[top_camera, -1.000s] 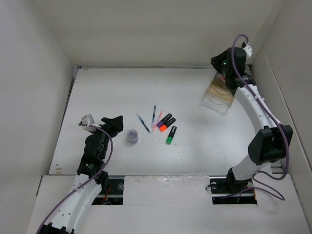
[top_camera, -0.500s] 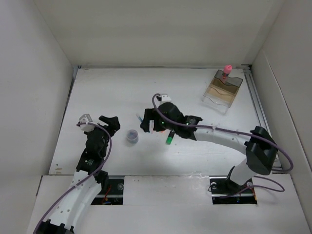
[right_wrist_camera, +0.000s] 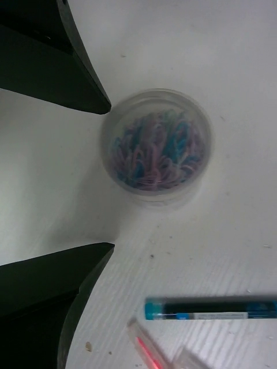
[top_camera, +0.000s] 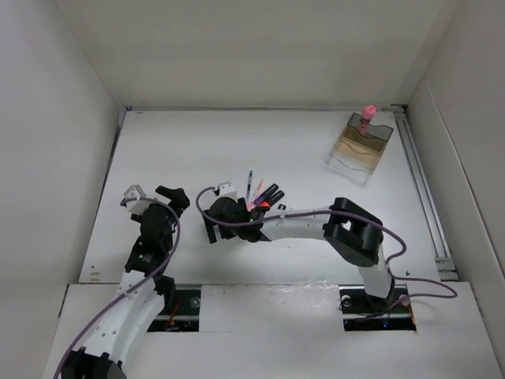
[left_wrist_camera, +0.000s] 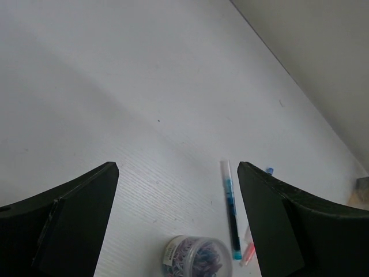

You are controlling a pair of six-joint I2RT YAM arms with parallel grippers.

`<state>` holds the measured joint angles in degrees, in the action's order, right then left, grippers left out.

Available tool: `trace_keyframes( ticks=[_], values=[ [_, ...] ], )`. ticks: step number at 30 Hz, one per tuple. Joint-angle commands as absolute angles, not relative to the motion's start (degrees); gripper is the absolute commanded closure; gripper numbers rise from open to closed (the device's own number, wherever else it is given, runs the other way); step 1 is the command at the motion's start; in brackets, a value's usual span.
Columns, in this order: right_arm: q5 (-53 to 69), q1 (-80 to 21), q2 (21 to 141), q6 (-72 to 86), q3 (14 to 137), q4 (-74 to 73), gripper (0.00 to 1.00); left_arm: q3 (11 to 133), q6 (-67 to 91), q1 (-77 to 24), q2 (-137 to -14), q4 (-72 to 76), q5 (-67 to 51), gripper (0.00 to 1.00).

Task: Sort the stationery into containers
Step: Pick up the stationery from the center of the board, then place the stationery in the storage box.

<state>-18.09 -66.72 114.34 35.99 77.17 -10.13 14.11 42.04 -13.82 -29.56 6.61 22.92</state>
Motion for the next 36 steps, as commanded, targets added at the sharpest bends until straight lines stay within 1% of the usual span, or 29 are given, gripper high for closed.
trace_keyframes(
  ticks=[1, 7, 11, 12, 13, 14, 15, 17, 20, 21, 23, 24, 26, 27, 28, 30, 31, 32, 33, 34, 36],
  values=[
    [-22.5, -66.4, 116.8, 34.6, 82.9, -9.5, 0.01, 16.2, 42.2, -12.4, -32.5, 10.4, 21.4, 0.18],
    [-23.9, -66.4, 120.8, 34.6, 86.0, -8.6, 0.01, 14.9, 42.7, -12.4, -32.2, 11.1, 21.4, 0.18],
    [-23.9, -66.4, 121.4, 35.7, 86.8, -6.7, 0.18, 14.4, 43.2, -12.4, -31.4, 11.2, 20.8, 0.18],
    [-23.9, -66.4, 121.4, 35.7, 86.8, -6.7, 0.31, 14.4, 43.2, -12.4, -30.8, 11.2, 20.2, 0.18],
    [-25.4, -66.4, 121.4, 35.7, 86.8, -6.7, 0.39, 14.4, 43.2, -12.4, -30.8, 11.2, 19.3, 0.18],
    [-26.1, -66.4, 120.2, 36.4, 86.8, -6.7, 0.44, 14.4, 43.2, -12.4, -30.2, 11.2, 18.7, 0.18],
    [-26.8, -66.4, 119.1, 36.4, 86.1, -6.7, 0.53, 13.7, 42.6, -12.4, -30.2, 12.7, 17.9, 0.18],
    [-27.3, -65.7, 116.6, 36.4, 84.6, -6.2, 0.58, 13.7, 42.6, -12.4, -30.2, 13.4, 17.0, 0.18],
    [-27.9, -61.8, 110.0, 36.4, 81.9, -6.2, 0.59, 12.6, 40.2, -12.4, -30.2, 17.7, 10.1, 0.18],
    [-27.9, -60.2, 105.9, 37.0, 81.0, -6.2, 0.59, 12.0, 38.7, -13.1, -30.2, 21.1, 6.6, 0.19],
    [-27.1, -56.0, 101.9, 37.9, 79.0, -6.2, 0.59, 11.3, 38.1, -13.7, -31.3, 22.5, 4.2, 0.21],
    [-26.5, -50.3, 98.4, 38.5, 77.4, -6.2, 0.59, 11.9, 37.3, -13.7, -31.8, 22.5, 3.1, 0.22],
    [-25.9, -44.1, 95.0, 40.0, 76.1, -6.2, 0.60, 12.4, 36.4, -14.2, -33.7, 24.0, 0.6, 0.23],
    [-24.4, -37.6, 93.2, 40.5, 75.5, -6.2, 0.60, 12.4, 35.7, -14.9, -34.4, 24.0, 0.6, 0.23],
    [-23.8, -34.2, 90.2, 41.1, 74.9, -6.2, 0.60, 12.9, 35.7, -14.9, -35.8, 24.8, -0.2, 0.23],
    [-23.3, -27.5, 88.4, 42.2, 74.3, -6.2, 0.60, 13.4, 35.2, -14.9, -37.3, 24.8, -2.0, 0.23],
    [-24.3, -21.4, 88.4, 43.1, 74.3, -6.2, 0.60, 14.1, 35.2, -14.9, -38.0, 24.8, -2.7, 0.23],
    [-25.0, -18.6, 87.9, 44.0, 74.8, -6.2, 0.60, 14.1, 34.6, -14.9, -39.1, 25.8, -3.4, 0.23],
    [-25.0, -15.7, 88.6, 44.6, 74.8, -6.2, 0.60, 14.1, 34.6, -14.9, -39.7, 26.4, -4.7, 0.23],
    [-23.9, -10.4, 89.2, 45.3, 76.2, -6.2, 0.60, 14.1, 34.6, -14.9, -40.2, 26.4, -4.7, 0.23],
    [-23.9, -5.9, 92.1, 47.4, 77.5, -6.2, 0.60, 15.1, 34.6, -14.9, -41.0, 26.4, -5.4, 0.23]
  ],
)
